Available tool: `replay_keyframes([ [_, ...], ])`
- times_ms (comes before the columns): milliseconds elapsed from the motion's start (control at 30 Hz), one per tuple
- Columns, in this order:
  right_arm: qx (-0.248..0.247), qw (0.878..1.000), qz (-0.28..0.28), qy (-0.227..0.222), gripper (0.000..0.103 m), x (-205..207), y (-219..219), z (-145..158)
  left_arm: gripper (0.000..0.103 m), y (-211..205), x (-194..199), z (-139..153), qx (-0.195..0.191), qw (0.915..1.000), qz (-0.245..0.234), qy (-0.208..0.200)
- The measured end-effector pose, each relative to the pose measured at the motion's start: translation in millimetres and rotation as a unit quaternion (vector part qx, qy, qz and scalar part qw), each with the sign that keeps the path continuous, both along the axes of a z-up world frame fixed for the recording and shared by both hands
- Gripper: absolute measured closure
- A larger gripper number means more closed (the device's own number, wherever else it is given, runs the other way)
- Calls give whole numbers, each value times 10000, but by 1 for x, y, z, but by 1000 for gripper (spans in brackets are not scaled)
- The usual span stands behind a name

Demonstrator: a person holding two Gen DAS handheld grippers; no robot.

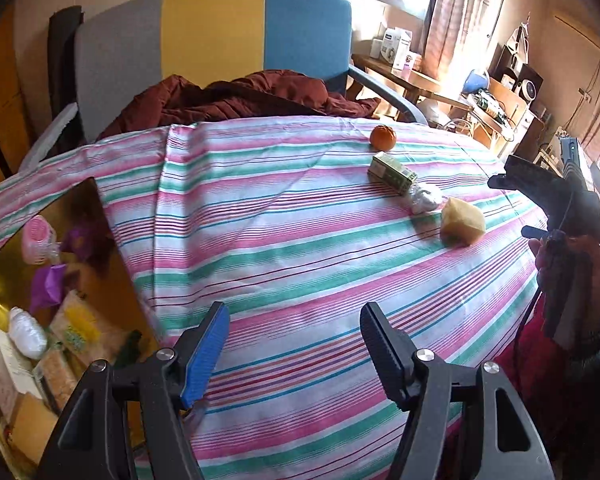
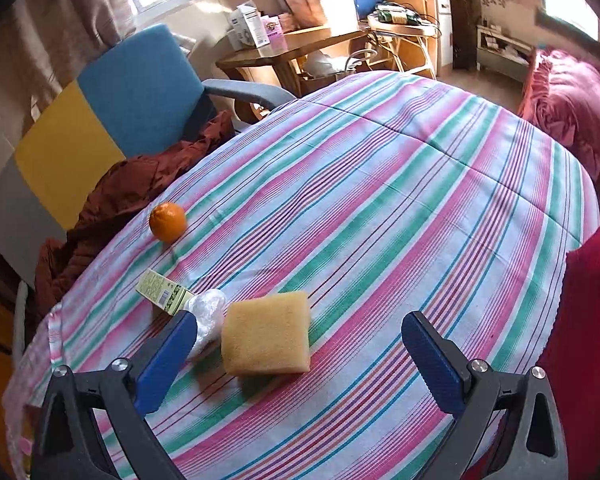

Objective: Organize objects
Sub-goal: 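Withdraw both grippers from the tray toward the orange, green box and sponge, then grasp the white plastic bag ball with the left gripper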

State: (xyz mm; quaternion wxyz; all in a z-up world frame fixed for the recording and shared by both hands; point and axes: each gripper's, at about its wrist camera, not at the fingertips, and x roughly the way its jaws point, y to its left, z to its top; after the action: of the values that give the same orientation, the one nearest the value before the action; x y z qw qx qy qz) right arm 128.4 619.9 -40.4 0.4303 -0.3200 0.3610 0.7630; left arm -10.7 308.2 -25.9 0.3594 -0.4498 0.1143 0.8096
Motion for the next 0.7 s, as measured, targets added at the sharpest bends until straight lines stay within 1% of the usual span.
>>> replay_keyframes([
  [67, -122, 9998, -23, 124, 0, 4, 2, -1, 36, 19, -4, -3, 56, 9998, -108, -174],
  [167, -137, 9997, 34, 195, 0, 3, -1, 0, 36, 46, -7, -6, 36, 9994, -269, -216],
  [233, -158, 9995, 95, 240, 0, 2, -2, 0, 36, 64, -11, -9, 115, 9984, -441, -349],
  [367, -296, 9987, 159, 392, 0, 2, -1, -2, 36, 100, -19, -16, 189, 9966, -604, -522],
  [433, -368, 9980, 167, 489, 0, 3, 0, -3, 37, 117, -23, -21, 213, 9956, -677, -607],
  [500, -451, 9970, 187, 602, 0, 4, 2, -5, 40, 136, -26, -24, 267, 9941, -786, -700],
  [700, -798, 9916, 133, 1009, 0, 12, 8, -10, 41, 191, -31, -32, 411, 9898, -1138, -756],
])
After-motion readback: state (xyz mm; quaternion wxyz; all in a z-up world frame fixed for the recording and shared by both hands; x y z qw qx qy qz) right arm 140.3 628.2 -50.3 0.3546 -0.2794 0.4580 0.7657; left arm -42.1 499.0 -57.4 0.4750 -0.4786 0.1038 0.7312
